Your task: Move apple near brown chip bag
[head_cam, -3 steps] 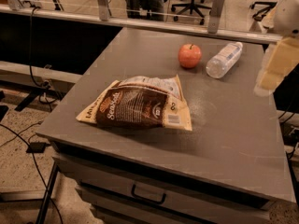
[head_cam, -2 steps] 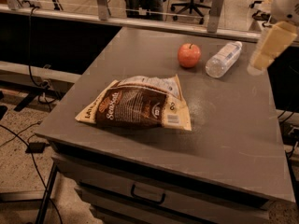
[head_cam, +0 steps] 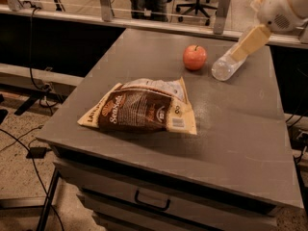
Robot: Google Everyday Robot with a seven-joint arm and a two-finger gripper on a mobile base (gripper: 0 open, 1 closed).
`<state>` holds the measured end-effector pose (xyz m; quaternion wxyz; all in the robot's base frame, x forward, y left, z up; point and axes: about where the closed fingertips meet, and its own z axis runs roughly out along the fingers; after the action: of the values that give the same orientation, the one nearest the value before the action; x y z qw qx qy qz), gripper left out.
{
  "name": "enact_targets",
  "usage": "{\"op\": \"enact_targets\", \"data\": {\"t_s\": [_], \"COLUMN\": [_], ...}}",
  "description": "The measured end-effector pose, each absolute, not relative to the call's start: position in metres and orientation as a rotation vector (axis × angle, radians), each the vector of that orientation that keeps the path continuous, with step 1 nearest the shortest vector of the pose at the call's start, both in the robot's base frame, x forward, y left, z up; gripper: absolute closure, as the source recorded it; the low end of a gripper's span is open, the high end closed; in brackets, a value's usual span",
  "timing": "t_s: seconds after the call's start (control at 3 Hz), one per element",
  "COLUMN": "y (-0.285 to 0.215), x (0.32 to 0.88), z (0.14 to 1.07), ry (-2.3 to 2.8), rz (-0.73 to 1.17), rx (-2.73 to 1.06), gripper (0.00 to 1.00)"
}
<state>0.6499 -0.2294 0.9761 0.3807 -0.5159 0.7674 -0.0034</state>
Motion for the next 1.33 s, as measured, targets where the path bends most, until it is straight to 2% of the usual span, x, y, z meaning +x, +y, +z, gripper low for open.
{"op": "enact_targets", "data": {"t_s": [0.67,1.33], "y": [-0.227,-0.201], "x": [0.672,0.698], "z": [0.983,0.991], "ry": [1.886,1.833], "rz": [-0.034,0.171], "rx": [-1.220,-1.035], "gripper": [0.00,0.00]}}
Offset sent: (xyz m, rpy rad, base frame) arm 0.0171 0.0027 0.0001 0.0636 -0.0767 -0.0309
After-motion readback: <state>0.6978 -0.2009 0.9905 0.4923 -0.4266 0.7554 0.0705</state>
